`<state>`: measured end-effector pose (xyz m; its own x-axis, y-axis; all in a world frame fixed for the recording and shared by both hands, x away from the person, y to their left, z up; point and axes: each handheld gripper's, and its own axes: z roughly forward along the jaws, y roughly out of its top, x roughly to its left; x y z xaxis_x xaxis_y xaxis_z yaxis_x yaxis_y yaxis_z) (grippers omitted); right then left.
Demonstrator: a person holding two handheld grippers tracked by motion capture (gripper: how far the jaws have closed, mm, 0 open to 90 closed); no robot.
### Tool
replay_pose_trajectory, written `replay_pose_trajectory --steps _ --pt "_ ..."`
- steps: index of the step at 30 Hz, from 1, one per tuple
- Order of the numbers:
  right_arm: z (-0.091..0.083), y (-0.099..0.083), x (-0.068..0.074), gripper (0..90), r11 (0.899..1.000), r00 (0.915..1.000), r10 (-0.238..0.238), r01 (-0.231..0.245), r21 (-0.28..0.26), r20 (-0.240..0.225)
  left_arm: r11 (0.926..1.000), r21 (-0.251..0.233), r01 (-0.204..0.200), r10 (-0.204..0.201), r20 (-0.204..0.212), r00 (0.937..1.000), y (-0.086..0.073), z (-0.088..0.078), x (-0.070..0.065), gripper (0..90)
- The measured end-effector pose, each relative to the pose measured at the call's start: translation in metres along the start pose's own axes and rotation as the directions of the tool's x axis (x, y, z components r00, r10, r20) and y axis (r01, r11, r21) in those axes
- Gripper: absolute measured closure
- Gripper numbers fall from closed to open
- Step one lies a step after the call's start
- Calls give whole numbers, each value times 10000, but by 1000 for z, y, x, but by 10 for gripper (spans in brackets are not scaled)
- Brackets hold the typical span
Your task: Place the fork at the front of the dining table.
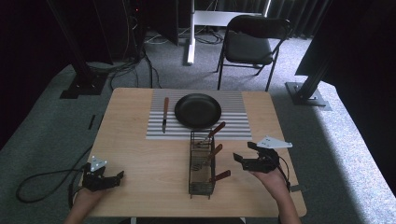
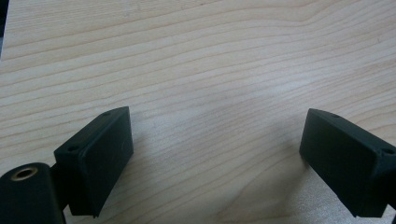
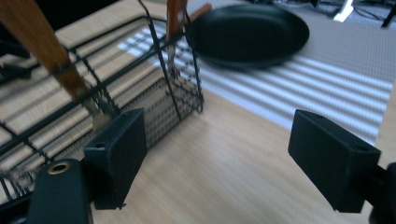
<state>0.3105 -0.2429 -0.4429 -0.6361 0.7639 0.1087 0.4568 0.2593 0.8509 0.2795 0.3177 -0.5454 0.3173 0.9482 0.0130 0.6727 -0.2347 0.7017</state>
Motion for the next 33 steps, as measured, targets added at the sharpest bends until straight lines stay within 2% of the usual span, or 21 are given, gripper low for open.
replay_pose_trajectory --steps 8,15,18,24,31,33 --pt "10 29 2 211 9981 9997 88 -103 -600 -247 10000 1 0 0 -3 10000 0 0 0 94" --pt "22 43 6 233 9973 9990 121 -152 -717 -437 10000 -12 2 -2 -6 10000 0 0 0 94" --pt "31 51 10 242 9974 9981 310 -343 -641 -524 10000 -13 3 -3 -6 10000 0 0 0 94" --pt "44 57 11 288 9963 9975 595 -616 -597 -368 10000 -13 1 -1 -4 10000 0 0 0 94" --pt "61 58 12 321 9946 9951 895 -915 -488 -420 10000 -6 11 -11 3 10000 0 0 0 94" --pt "65 58 13 357 9947 9951 911 -928 -440 -394 10000 1 2 -2 1 10000 0 0 0 95"
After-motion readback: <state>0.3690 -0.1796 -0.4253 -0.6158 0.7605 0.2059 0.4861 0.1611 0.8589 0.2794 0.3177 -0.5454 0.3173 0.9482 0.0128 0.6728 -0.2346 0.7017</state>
